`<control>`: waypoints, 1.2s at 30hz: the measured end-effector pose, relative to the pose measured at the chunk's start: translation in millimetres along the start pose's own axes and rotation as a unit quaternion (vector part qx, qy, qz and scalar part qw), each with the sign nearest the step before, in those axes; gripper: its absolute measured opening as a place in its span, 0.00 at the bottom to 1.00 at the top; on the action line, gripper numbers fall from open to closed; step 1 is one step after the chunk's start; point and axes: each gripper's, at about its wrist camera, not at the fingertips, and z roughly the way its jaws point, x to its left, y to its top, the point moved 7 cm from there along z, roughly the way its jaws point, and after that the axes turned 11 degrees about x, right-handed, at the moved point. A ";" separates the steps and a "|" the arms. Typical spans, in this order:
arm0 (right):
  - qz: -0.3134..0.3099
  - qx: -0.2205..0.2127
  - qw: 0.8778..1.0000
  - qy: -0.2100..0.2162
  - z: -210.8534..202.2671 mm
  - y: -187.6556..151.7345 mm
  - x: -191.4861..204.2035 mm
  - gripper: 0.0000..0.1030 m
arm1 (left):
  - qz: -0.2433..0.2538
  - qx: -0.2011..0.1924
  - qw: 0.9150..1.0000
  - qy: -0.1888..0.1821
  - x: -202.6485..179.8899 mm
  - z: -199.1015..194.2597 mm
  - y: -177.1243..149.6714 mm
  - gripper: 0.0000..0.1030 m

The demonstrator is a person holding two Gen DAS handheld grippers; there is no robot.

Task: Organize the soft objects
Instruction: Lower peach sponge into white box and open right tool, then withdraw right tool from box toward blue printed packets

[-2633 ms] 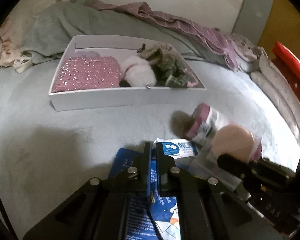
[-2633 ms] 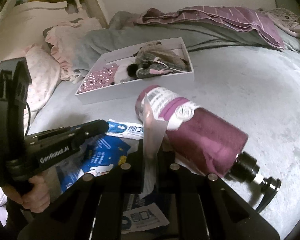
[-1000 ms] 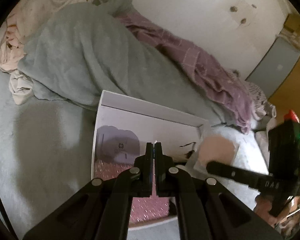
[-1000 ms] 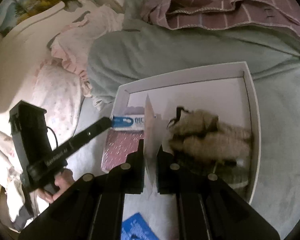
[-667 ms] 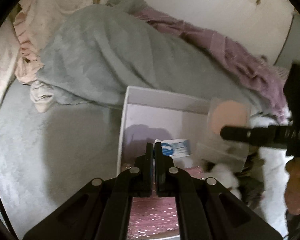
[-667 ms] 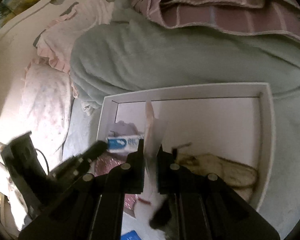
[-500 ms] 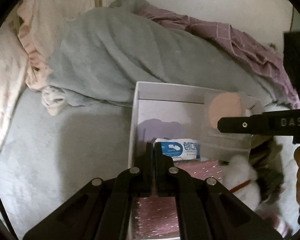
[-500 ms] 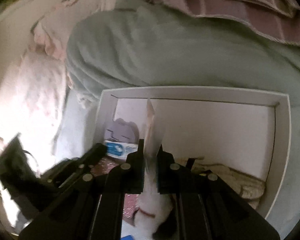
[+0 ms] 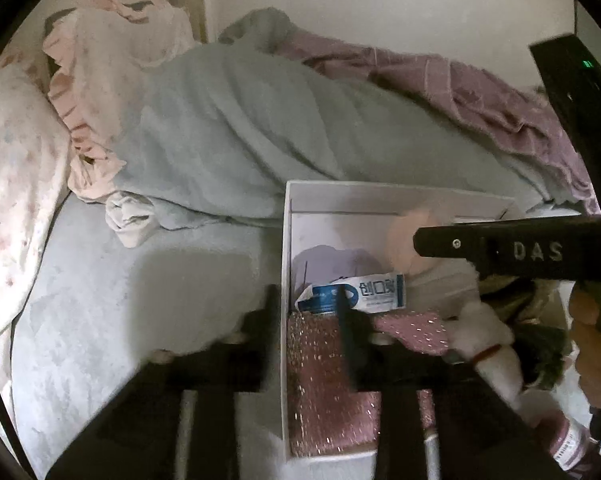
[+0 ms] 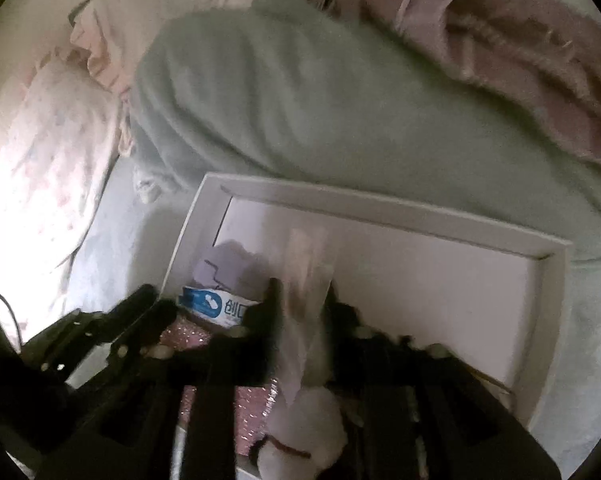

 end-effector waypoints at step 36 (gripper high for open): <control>-0.073 -0.144 0.979 -0.125 -90.8 -226.8 41.0 0.64 | 0.071 0.033 0.993 -0.088 -46.1 -68.0 -158.5 0.72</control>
